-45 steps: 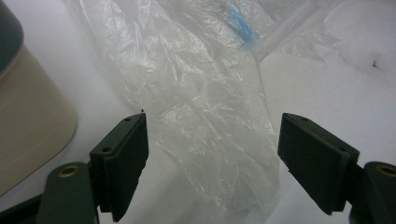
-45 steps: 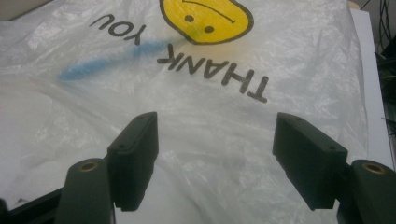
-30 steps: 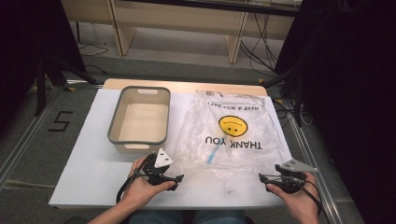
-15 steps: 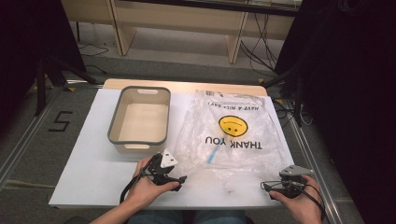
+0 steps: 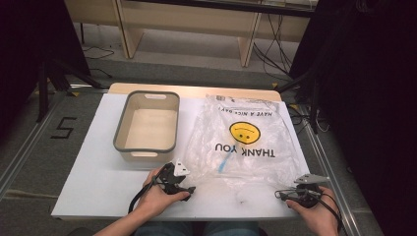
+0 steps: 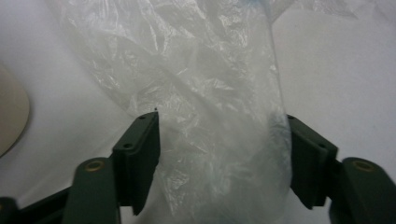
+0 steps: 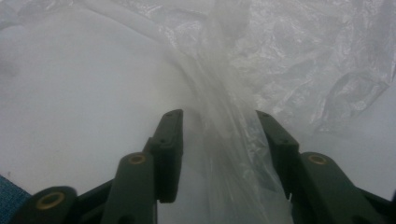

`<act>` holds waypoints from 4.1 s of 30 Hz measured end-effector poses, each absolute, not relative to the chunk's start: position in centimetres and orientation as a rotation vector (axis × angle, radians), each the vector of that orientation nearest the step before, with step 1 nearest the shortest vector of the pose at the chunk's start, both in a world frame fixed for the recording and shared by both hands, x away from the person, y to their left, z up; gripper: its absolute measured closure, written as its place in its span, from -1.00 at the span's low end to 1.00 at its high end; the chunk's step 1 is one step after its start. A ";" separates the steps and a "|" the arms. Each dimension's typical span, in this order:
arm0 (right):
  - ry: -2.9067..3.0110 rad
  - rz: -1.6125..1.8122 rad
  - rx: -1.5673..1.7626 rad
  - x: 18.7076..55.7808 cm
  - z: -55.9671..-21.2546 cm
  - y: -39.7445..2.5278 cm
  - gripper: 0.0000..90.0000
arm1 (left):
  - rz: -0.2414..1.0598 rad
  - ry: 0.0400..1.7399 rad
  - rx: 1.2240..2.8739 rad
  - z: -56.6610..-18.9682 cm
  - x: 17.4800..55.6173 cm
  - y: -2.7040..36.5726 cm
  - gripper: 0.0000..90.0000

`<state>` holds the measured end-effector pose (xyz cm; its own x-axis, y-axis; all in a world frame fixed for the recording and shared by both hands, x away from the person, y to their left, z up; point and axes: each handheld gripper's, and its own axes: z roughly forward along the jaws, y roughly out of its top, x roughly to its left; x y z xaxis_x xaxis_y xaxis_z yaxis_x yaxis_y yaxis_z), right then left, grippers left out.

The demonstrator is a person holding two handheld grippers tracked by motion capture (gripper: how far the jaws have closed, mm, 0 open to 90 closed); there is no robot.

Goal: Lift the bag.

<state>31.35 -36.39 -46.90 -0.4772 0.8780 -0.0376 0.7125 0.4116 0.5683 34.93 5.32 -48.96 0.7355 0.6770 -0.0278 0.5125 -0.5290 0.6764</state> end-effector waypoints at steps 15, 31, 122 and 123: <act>2.344 0.723 1.406 31.5 -46.8 -36.6 0.79 | 0.269 0.880 2.252 -48.7 35.5 5.4 0.90; 2.293 0.738 1.419 31.3 -45.9 -36.9 1.00 | 0.422 0.825 2.176 -45.7 35.0 6.5 0.98; 1.613 1.224 1.095 29.6 -34.3 -35.9 1.00 | 0.746 0.722 1.677 -33.6 35.9 9.0 0.98; 1.608 1.228 1.093 29.6 -34.3 -35.9 1.00 | 0.746 0.722 1.675 -33.7 36.0 9.0 0.98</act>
